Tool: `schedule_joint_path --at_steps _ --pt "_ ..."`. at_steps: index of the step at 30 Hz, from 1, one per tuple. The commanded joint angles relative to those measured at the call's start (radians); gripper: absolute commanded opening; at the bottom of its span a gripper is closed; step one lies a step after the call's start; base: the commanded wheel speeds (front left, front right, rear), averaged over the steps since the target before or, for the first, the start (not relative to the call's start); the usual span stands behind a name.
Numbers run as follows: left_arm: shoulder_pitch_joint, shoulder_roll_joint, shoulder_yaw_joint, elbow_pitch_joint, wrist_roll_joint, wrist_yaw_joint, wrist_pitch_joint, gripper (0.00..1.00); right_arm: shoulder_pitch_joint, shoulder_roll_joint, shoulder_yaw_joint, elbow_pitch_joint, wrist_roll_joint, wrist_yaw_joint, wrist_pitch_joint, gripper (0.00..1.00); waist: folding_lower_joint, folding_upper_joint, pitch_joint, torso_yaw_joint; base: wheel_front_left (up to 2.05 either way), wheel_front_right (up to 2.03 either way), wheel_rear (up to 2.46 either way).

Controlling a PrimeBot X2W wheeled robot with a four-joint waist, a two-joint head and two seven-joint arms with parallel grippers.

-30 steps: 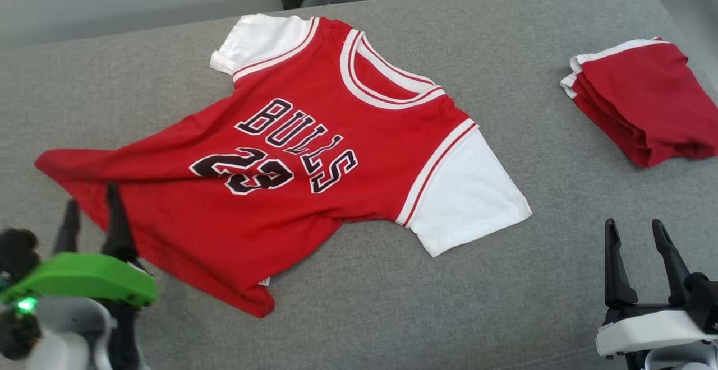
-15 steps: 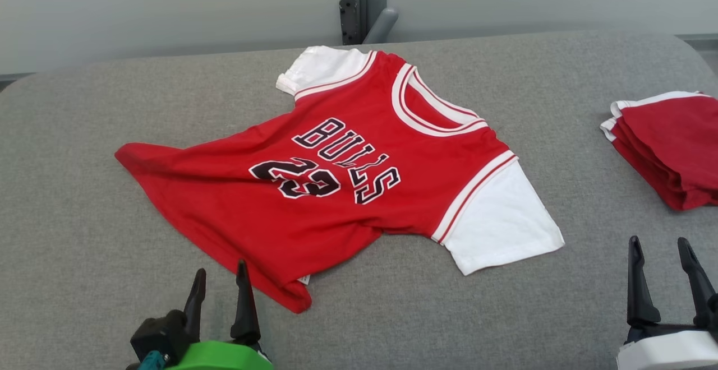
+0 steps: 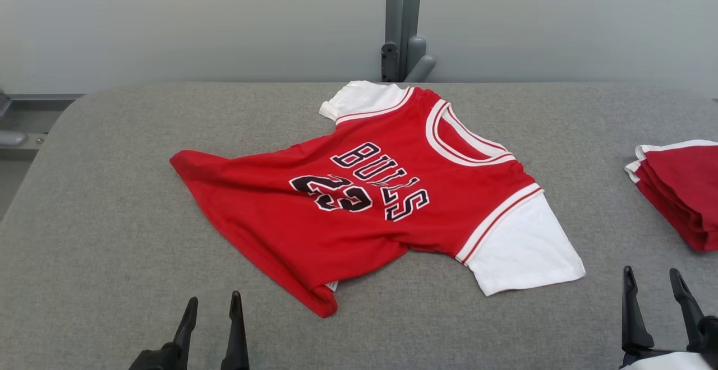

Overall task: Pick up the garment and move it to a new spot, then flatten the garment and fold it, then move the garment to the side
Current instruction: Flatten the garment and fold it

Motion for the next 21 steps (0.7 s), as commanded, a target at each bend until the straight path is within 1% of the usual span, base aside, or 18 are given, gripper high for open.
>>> schedule_joint_path --at_steps 1,6,10,14,17,19,21 --pt "0.017 0.0 0.013 0.003 0.014 -0.008 -0.003 1.0 0.005 -0.002 0.001 0.005 0.003 -0.001 -0.003 1.0 0.0 0.0 -0.009 0.009 0.0 0.0 0.0" --pt "0.022 -0.005 0.031 0.003 0.038 -0.031 -0.003 1.0 -0.003 -0.002 0.008 0.017 -0.002 -0.001 -0.003 1.0 0.0 0.0 -0.016 0.002 0.0 0.0 0.0" --pt "0.021 -0.006 0.035 -0.007 0.026 -0.033 -0.003 1.0 -0.011 -0.001 0.017 0.021 -0.005 -0.001 -0.003 1.0 0.0 0.0 -0.018 -0.007 0.0 0.0 0.0" --pt "0.006 -0.006 0.03 -0.025 0.021 -0.024 -0.003 1.0 -0.018 -0.001 0.014 0.012 0.001 -0.001 -0.003 1.0 0.0 0.0 -0.012 -0.012 0.0 0.0 0.0" --pt "-0.012 -0.005 0.021 -0.051 0.01 -0.009 -0.003 1.0 -0.037 -0.001 0.01 -0.015 0.022 -0.001 -0.003 1.0 0.0 0.0 0.004 -0.014 0.0 0.0 0.0" --pt "-0.022 -0.006 -0.005 -0.064 -0.006 0.002 -0.003 1.0 -0.058 -0.006 0.019 -0.017 0.035 -0.001 -0.003 1.0 0.0 0.0 0.033 -0.017 0.0 0.0 0.0" --pt "-0.037 -0.006 -0.047 -0.042 -0.018 0.013 0.0 1.0 -0.092 -0.032 0.048 0.023 0.036 -0.001 0.004 1.0 0.0 0.0 0.063 -0.023 0.0 0.0 0.0"
